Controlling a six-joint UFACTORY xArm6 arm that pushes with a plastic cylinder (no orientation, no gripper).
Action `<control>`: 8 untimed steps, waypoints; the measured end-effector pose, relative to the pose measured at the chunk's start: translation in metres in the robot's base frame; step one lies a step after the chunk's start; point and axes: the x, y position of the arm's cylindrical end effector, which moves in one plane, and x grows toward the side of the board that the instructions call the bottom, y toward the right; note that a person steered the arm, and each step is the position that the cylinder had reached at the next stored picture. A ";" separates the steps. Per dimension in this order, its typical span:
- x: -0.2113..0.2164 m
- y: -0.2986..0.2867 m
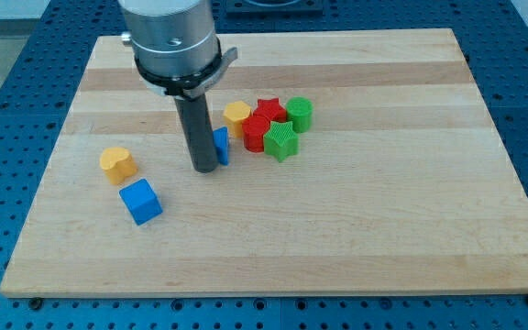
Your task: Move the yellow heart into the green star
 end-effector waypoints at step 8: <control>0.117 -0.089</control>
